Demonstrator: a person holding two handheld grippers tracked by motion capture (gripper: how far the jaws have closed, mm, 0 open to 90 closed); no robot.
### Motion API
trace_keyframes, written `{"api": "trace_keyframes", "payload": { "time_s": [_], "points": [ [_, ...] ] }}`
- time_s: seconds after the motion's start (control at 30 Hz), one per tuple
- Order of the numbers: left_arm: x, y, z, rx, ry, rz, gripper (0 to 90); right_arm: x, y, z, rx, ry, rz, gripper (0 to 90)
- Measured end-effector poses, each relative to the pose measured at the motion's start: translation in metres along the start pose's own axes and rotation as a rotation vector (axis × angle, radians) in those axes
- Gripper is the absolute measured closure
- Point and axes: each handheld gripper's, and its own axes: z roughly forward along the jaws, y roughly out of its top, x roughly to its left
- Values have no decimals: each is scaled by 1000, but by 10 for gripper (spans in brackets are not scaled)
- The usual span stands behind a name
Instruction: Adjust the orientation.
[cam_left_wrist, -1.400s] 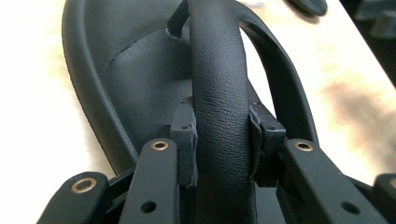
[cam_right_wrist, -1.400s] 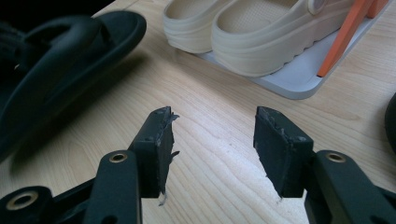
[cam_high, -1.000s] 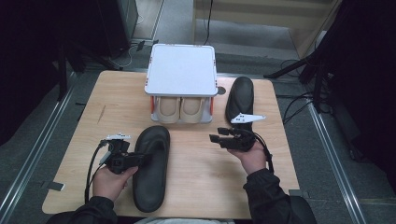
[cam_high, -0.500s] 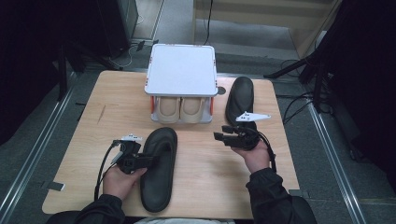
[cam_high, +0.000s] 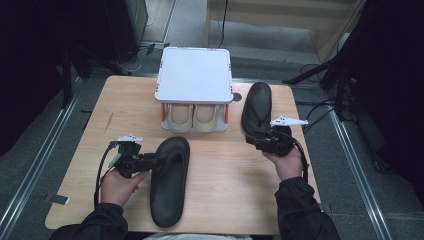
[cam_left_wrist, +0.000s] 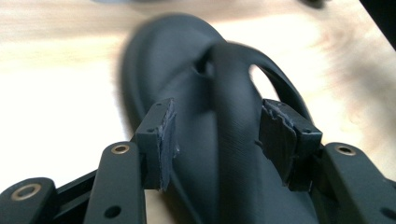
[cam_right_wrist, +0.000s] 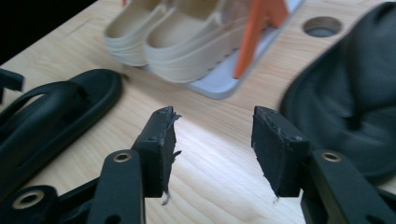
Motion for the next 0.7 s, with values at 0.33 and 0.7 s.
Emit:
{"api": "trace_keyframes", "payload": {
  "time_s": [0.33,0.7],
  "points": [
    [26,18,2,-14,31,-6,439,-43,-4,-11,-9,-95,68,724],
    [33,36,8,-15,35,27,441,-93,5,12,32,-198,92,900]
  ]
}}
